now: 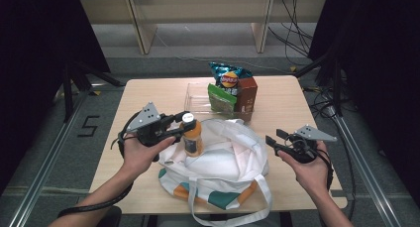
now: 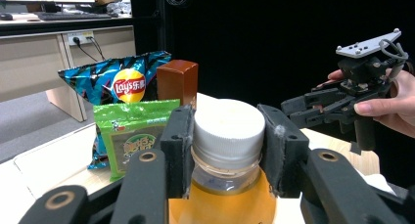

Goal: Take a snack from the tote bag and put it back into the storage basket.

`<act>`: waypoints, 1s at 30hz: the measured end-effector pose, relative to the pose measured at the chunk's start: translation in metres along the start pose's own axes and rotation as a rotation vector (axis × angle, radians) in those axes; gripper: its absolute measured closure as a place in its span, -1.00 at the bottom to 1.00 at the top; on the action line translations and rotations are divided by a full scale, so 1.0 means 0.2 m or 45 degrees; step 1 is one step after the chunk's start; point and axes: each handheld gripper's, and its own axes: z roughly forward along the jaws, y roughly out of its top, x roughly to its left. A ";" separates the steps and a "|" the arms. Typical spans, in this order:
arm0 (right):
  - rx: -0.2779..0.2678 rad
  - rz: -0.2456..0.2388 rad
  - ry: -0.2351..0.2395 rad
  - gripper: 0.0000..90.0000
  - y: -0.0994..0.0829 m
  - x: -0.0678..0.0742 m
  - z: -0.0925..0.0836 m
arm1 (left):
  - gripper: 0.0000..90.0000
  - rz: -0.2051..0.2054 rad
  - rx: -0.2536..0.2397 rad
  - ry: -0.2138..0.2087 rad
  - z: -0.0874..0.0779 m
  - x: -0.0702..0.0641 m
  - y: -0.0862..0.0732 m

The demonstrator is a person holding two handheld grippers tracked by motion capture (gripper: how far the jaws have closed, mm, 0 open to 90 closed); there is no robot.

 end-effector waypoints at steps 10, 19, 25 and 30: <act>-0.014 0.040 -0.016 0.06 -0.01 0.02 0.00 | 0.30 -0.006 -0.010 0.003 0.02 0.02 0.04; -0.028 0.014 -0.023 0.06 -0.01 0.00 0.01 | 0.30 -0.004 -0.025 0.014 0.02 0.03 0.08; -0.029 0.011 -0.023 0.06 -0.01 0.00 0.01 | 0.30 -0.006 -0.033 0.019 0.03 0.04 0.10; -0.029 0.012 -0.023 0.06 -0.01 0.00 0.01 | 0.30 -0.008 -0.043 0.023 0.03 0.04 0.12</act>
